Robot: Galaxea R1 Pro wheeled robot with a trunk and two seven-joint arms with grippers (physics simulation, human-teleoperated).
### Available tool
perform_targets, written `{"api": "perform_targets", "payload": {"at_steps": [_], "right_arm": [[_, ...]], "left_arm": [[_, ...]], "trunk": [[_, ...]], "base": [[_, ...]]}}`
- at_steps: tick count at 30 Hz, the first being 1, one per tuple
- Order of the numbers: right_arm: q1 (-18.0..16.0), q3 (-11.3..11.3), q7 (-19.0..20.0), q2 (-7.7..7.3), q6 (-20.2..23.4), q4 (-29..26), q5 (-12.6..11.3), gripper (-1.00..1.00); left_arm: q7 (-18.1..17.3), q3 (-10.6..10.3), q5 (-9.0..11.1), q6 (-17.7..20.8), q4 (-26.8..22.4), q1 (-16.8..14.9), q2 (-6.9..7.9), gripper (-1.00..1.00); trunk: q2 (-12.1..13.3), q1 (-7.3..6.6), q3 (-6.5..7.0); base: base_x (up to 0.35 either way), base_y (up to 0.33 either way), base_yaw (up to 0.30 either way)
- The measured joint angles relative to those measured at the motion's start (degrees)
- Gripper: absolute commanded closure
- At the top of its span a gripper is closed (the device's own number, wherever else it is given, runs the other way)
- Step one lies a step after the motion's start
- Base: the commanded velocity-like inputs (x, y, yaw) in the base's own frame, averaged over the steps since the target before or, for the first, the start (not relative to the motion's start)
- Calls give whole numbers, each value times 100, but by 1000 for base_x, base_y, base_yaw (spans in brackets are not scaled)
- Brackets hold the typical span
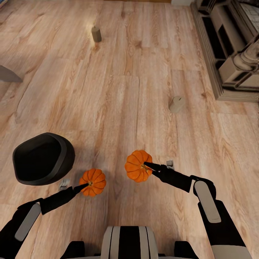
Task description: Place each of the two pumpkins and all three candles from the living room inside a cabinet in the living room (use any cabinet), then make sure every cabinet is closed, and position the cauldron so it is next to a table in the living room.
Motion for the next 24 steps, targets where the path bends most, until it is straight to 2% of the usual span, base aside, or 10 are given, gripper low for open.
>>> {"api": "perform_targets", "payload": {"at_steps": [13, 24], "right_arm": [[0, -27, -2, 0, -2, 33, 11, 100], [0, -49, 4, -27, -5, 229, 40, 100]], "left_arm": [[86, -9, -51, 97, -154, -8, -6, 100], [87, -9, -52, 93, -154, -8, -9, 100]], "trunk": [[17, -33, 288], [32, -59, 532]], "base": [[-73, 0, 0], [-176, 0, 0]]}}
